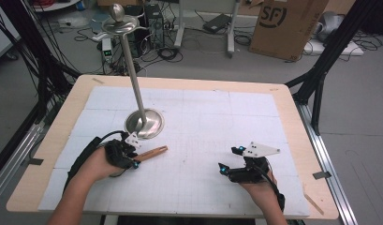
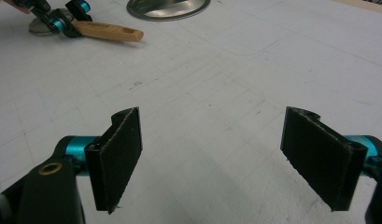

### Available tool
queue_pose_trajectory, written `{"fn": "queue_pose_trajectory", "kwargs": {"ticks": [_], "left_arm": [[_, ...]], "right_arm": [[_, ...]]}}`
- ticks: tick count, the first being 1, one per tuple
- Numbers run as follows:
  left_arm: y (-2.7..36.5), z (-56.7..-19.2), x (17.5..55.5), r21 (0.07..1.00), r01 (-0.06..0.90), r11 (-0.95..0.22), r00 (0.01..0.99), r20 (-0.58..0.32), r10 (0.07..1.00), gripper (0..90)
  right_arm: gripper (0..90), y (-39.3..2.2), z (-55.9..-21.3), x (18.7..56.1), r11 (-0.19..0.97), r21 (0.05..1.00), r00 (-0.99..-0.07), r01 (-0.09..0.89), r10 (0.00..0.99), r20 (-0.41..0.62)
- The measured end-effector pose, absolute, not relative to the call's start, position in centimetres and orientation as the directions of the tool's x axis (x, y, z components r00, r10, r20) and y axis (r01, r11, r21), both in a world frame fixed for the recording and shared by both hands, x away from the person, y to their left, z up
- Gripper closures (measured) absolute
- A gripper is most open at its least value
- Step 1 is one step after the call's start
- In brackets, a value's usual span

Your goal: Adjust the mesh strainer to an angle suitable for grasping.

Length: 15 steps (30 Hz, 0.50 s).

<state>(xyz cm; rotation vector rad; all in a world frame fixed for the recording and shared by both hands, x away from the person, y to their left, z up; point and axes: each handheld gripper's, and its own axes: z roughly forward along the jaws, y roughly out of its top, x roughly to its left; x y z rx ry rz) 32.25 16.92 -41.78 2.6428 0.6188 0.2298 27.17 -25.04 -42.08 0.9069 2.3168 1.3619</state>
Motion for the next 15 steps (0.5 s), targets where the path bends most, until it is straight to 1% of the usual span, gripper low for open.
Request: {"fn": "queue_pose_trajectory", "kwargs": {"ticks": [4, 9, 11, 15], "left_arm": [[16.2, -41.6, 32.3, 0.384, 0.377, -0.843, 0.892, 0.095, 0.442, 67.2], [15.8, -41.4, 32.4, 0.351, 0.388, -0.852, 0.89, 0.097, 0.446, 68.5], [15.9, -41.4, 32.4, 0.356, 0.394, -0.847, 0.887, 0.093, 0.452, 68.8], [16.8, -41.7, 32.2, 0.426, 0.409, -0.807, 0.878, 0.057, 0.475, 69.1]], "right_arm": [[19.6, -24.7, -42.1, 27.2, 0.359, 0.859, -0.759, 0.365, 0.65, 0.051], [19.6, -24.6, -42.1, 27.3, 0.36, 0.859, -0.761, 0.363, 0.647, 0.051], [19.6, -24.6, -42.2, 27.3, 0.36, 0.858, -0.762, 0.366, 0.646, 0.053], [19.6, -24.7, -42.2, 27.4, 0.355, 0.859, -0.759, 0.369, 0.648, 0.058]]}}
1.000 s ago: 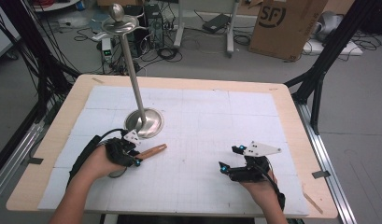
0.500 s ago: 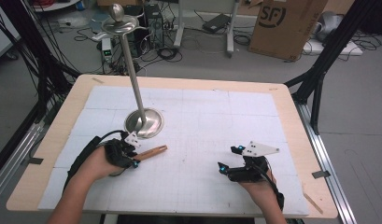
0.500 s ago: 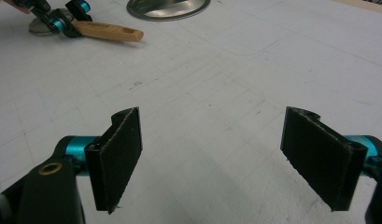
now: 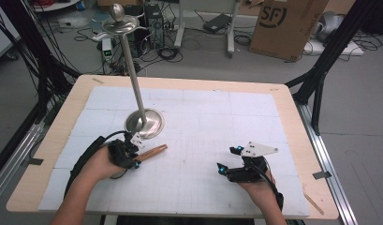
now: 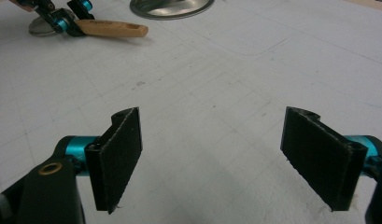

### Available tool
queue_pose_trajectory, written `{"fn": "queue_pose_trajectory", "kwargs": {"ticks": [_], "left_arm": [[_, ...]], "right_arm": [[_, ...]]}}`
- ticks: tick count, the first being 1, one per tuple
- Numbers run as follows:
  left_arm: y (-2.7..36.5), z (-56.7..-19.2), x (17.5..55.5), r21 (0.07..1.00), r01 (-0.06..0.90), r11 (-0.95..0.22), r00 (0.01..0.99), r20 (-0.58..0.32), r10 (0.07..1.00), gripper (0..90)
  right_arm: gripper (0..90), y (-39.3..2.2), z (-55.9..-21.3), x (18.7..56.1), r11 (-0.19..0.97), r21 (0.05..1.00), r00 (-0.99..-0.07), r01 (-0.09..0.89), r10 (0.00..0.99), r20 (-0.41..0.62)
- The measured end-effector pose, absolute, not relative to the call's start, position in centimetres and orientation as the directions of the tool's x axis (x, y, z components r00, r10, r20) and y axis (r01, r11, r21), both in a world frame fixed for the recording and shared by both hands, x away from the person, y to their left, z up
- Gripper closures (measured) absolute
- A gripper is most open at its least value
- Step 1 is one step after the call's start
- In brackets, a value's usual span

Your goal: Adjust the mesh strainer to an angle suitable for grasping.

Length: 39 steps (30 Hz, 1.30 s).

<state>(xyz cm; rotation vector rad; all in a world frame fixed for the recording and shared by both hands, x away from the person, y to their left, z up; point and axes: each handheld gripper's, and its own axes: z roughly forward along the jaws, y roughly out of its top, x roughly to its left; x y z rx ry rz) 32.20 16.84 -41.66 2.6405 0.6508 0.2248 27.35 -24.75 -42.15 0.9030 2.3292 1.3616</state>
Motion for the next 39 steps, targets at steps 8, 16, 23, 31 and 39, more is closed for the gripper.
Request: {"fn": "queue_pose_trajectory", "kwargs": {"ticks": [8, 16, 23, 31, 39], "left_arm": [[17.5, -40.8, 31.8, 0.54, 0.38, -0.751, 0.89, 0.007, 0.456, 69.1], [17.5, -39.2, 30.9, 0.662, 0.326, -0.675, 0.902, -0.004, 0.432, 69.1], [16.5, -38.2, 30.0, 0.752, 0.28, -0.597, 0.921, -0.037, 0.387, 69.1], [15.2, -37.6, 29.9, 0.802, 0.245, -0.545, 0.936, -0.05, 0.348, 69.1], [14.3, -37.2, 30.1, 0.827, 0.222, -0.516, 0.946, -0.054, 0.32, 69.1]], "right_arm": [[19.6, -25.0, -42.1, 27.3, 0.349, 0.861, -0.755, 0.369, 0.653, 0.058], [19.6, -25.0, -42.0, 27.2, 0.347, 0.864, -0.754, 0.365, 0.654, 0.056], [19.6, -24.9, -41.8, 27.2, 0.343, 0.869, -0.758, 0.357, 0.65, 0.055], [19.6, -25.0, -41.5, 27.1, 0.338, 0.873, -0.758, 0.351, 0.651, 0.053], [19.6, -25.2, -40.9, 27.1, 0.332, 0.88, -0.758, 0.341, 0.65, 0.048]]}}
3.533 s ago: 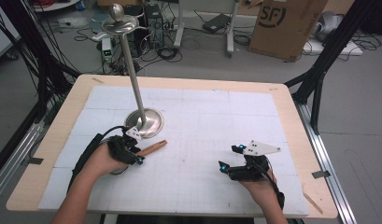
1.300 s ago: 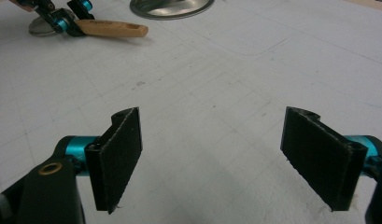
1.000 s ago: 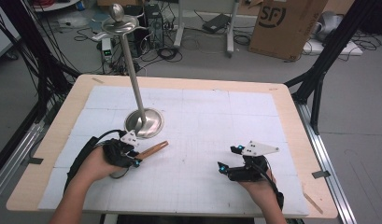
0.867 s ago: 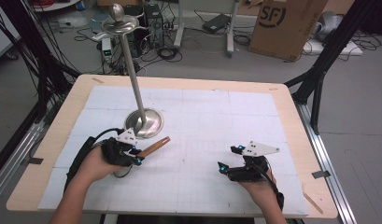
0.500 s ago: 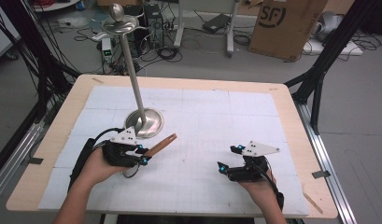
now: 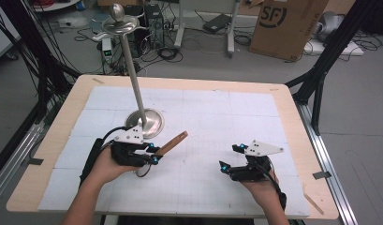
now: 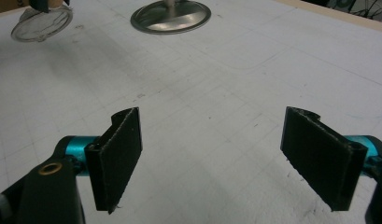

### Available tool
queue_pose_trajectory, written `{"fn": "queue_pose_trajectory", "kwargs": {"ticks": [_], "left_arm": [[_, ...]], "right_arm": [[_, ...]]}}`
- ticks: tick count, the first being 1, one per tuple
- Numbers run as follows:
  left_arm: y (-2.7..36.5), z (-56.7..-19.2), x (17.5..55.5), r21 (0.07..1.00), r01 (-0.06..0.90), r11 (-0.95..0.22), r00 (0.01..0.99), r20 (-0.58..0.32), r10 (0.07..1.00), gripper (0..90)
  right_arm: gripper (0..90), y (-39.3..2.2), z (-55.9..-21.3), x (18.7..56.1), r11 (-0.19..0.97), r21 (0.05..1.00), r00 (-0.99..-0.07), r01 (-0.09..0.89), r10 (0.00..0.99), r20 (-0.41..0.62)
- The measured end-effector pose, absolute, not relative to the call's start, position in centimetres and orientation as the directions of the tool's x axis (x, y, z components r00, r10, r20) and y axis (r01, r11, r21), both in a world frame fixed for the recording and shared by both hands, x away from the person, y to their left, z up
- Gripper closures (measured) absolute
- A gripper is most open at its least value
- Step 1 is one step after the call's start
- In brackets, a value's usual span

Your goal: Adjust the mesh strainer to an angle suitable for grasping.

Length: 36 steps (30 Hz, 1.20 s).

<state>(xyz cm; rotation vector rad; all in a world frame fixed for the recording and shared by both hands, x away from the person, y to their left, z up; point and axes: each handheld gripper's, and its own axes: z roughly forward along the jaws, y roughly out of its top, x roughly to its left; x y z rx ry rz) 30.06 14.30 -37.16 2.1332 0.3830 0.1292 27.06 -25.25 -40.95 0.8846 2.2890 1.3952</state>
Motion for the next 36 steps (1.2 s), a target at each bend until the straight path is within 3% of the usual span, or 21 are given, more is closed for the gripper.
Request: {"fn": "queue_pose_trajectory", "kwargs": {"ticks": [16, 36], "left_arm": [[12.5, -35.8, 29.7, 0.906, 0.137, -0.401, 0.968, -0.036, 0.248, 69.1], [10.5, -35.5, 29.4, 0.951, 0.09, -0.297, 0.981, -0.033, 0.192, 69.0]], "right_arm": [[19.5, -25.0, -38.2, 27.0, 0.253, 0.93, -0.79, 0.266, 0.611, 0.06], [19.5, -22.0, -34.8, 27.6, 0.164, 0.978, -0.89, 0.129, 0.454, 0.041]]}}
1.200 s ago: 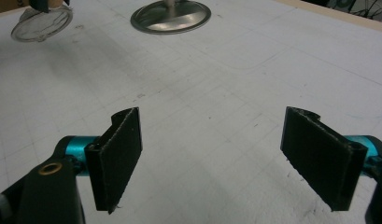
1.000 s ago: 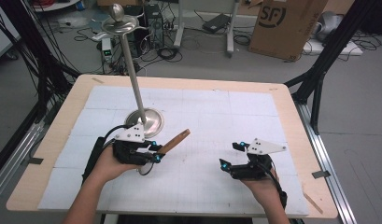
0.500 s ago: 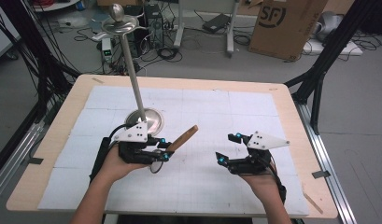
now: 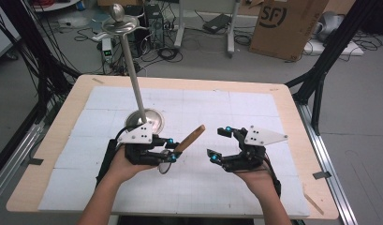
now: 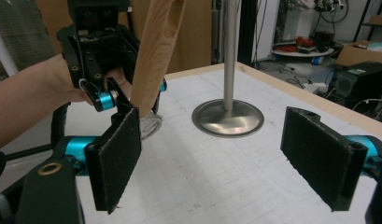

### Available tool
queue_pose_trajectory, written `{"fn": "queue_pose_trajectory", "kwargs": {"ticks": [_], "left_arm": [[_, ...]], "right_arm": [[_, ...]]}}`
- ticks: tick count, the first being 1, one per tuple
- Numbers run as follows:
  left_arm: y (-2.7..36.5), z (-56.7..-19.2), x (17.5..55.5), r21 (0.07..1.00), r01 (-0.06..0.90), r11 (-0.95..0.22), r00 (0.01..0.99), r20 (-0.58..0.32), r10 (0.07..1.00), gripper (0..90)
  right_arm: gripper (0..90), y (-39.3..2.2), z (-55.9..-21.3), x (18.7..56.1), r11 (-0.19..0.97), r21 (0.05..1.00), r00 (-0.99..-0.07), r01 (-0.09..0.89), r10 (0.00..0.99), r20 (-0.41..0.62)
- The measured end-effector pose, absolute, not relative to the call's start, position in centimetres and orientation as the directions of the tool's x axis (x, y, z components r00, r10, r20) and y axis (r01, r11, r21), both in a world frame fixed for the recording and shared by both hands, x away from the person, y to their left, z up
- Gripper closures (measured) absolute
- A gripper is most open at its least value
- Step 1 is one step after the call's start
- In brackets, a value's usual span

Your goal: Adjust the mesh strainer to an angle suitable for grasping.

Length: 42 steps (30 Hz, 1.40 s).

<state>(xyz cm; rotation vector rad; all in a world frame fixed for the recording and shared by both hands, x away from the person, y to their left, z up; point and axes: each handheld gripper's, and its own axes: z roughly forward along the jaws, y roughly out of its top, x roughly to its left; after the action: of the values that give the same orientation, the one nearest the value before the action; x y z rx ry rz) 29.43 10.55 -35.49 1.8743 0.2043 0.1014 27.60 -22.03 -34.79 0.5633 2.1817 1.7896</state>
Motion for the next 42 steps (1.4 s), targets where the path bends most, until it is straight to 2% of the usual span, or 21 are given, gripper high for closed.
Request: {"fn": "queue_pose_trajectory", "kwargs": {"ticks": [17, 29, 35, 38, 42], "left_arm": [[8.6, -35.5, 29.4, 0.96, 0.073, -0.269, 0.99, -0.036, 0.139, 69.0], [7.8, -35.5, 29.2, 0.966, 0.054, -0.253, 0.993, -0.025, 0.117, 69.0], [7.7, -35.4, 29.1, 0.971, 0.055, -0.233, 0.994, -0.03, 0.108, 69.0], [7.7, -35.4, 29.0, 0.971, 0.047, -0.233, 0.995, -0.025, 0.098, 69.0], [7.6, -35.4, 29.0, 0.97, 0.041, -0.239, 0.995, -0.018, 0.099, 69.0]], "right_arm": [[20.2, -20.7, -33.8, 27.5, 0.133, 0.987, -0.931, 0.089, 0.362, 0.036], [40.9, -19.8, -33.7, 27.2, 0.106, 0.992, -0.956, 0.071, 0.29, 0.037], [53.3, -19.6, -33.7, 27.0, 0.114, 0.993, -0.962, 0.043, 0.273, 0.011], [62.3, -19.4, -33.7, 26.9, 0.118, 0.993, -0.961, 0.031, 0.278, -0.003], [65.9, -19.2, -33.7, 27.0, 0.106, 0.994, -0.963, 0.032, 0.271, 0.002]]}}
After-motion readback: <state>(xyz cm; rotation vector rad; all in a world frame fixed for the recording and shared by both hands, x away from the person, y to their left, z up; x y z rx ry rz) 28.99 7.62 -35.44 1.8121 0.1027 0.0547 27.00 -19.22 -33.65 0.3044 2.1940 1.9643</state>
